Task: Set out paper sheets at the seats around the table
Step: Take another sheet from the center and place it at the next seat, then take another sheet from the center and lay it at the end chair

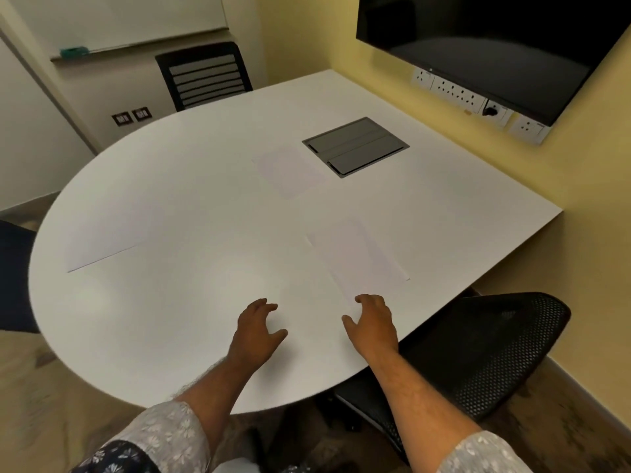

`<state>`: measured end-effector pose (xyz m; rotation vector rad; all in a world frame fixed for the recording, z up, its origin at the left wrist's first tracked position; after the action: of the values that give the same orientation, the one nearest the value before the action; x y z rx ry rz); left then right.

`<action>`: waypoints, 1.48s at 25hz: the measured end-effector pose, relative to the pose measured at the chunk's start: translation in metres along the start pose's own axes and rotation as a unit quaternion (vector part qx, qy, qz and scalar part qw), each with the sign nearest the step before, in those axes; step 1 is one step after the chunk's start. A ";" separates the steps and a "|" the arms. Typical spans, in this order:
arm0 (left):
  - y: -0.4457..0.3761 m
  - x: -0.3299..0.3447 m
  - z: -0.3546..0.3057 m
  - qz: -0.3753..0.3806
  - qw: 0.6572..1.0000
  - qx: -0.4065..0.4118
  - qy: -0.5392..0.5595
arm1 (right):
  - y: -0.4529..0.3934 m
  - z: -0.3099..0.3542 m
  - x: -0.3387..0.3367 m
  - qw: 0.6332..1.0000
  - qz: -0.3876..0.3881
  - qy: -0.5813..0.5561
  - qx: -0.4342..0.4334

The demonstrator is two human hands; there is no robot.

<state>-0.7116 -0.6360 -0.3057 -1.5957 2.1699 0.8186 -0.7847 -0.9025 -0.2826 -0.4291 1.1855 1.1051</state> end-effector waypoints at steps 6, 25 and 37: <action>0.016 -0.051 0.033 -0.037 0.999 -0.019 0.020 | 0.012 0.027 0.014 0.999 0.012 0.024 -0.038; 0.009 -0.271 0.167 0.012 0.997 0.078 -0.026 | 0.103 0.302 0.124 0.995 -0.051 0.019 -0.083; 0.009 -0.383 0.223 -0.109 0.993 -0.023 0.041 | 0.059 0.456 0.153 0.969 -0.006 0.010 -0.246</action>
<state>-0.6132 -0.2067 -0.2605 -1.8800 1.9946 0.7539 -0.6050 -0.4554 -0.2325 -0.8280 0.9158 1.3870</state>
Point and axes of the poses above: each hand's wrist, its own y-axis away from the middle knuckle, its own x-axis out of the palm, z = x × y, the point moved 6 cm from there along -y, towards the middle knuckle, and after that the axes turned 13 degrees about y, right-handed, at the moved point
